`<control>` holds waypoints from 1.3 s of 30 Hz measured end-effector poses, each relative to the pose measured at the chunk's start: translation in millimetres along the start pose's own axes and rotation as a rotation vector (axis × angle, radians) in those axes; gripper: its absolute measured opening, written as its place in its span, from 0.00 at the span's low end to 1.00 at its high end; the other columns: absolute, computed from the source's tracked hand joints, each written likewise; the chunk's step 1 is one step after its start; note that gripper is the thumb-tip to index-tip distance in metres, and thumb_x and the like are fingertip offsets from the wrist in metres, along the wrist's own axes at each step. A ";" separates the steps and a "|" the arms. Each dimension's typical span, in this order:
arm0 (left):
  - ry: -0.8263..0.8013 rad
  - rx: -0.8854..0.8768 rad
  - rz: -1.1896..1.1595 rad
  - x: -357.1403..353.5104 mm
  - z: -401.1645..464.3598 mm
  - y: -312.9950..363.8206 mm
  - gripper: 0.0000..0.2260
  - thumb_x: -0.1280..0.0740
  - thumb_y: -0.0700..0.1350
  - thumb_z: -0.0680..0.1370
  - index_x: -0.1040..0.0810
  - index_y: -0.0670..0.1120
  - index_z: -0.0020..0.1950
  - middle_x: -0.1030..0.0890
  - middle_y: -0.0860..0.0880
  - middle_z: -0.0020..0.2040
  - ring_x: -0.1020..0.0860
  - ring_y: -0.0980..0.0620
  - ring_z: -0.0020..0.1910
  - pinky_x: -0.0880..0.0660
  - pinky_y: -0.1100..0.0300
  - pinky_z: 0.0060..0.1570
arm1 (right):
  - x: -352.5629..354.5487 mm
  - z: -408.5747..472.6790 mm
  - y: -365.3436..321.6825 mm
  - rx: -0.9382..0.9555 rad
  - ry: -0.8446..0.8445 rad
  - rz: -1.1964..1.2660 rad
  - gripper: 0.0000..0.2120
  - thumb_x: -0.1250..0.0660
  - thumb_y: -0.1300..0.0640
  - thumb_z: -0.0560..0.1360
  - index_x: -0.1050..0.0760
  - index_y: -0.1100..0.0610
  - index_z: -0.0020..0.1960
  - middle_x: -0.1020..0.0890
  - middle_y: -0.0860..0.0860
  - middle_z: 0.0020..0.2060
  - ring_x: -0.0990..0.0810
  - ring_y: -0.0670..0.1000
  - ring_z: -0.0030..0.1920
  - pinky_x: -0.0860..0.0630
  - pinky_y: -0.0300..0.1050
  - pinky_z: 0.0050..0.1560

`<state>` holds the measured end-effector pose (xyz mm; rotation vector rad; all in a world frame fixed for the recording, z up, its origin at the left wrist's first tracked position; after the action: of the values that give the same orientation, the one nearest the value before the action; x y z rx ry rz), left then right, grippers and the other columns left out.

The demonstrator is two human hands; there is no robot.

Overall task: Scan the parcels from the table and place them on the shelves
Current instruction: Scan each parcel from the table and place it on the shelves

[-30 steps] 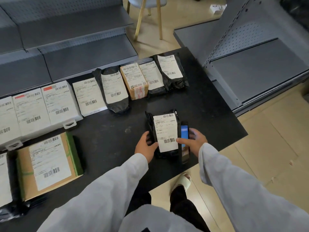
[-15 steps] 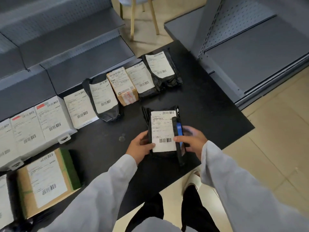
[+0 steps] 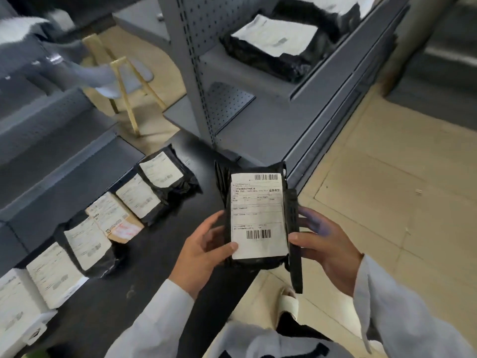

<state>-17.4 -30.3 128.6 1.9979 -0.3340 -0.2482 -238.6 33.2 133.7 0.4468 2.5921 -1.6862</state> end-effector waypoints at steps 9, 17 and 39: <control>-0.133 -0.129 0.093 -121.3 38.0 53.3 0.26 0.31 0.25 0.72 0.24 0.52 0.60 0.14 0.52 0.50 0.16 0.54 0.50 0.20 0.63 0.44 | 117.6 -17.8 -30.1 0.103 0.134 0.153 0.47 0.17 0.38 0.48 0.21 0.50 0.65 0.16 0.54 0.58 0.16 0.57 0.56 0.20 0.57 0.51; -0.229 -0.149 0.100 -233.4 74.2 71.0 0.24 0.33 0.26 0.73 0.26 0.54 0.56 0.16 0.66 0.39 0.19 0.69 0.40 0.24 0.72 0.34 | 219.9 -31.1 -33.0 0.088 0.287 0.238 0.37 0.25 0.44 0.58 0.23 0.49 0.67 0.16 0.54 0.57 0.16 0.60 0.54 0.18 0.54 0.43; -0.345 -0.249 -0.014 -466.5 340.9 222.7 0.26 0.33 0.25 0.72 0.23 0.54 0.58 0.14 0.57 0.49 0.16 0.59 0.48 0.20 0.64 0.39 | 464.1 152.7 -226.2 0.151 0.409 0.172 0.31 0.27 0.42 0.61 0.19 0.49 0.63 0.15 0.56 0.54 0.17 0.58 0.47 0.19 0.50 0.44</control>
<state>-592.1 -251.0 195.1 1.7092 -0.4823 -0.6172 -760.9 -83.3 193.8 1.0929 2.5843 -1.9044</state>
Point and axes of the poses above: each hand's wrist, its own z-axis towards the middle knuckle, its own x-axis out of the back of the hand, y = z × x, the point moved 5 cm from there along z, towards the middle knuckle
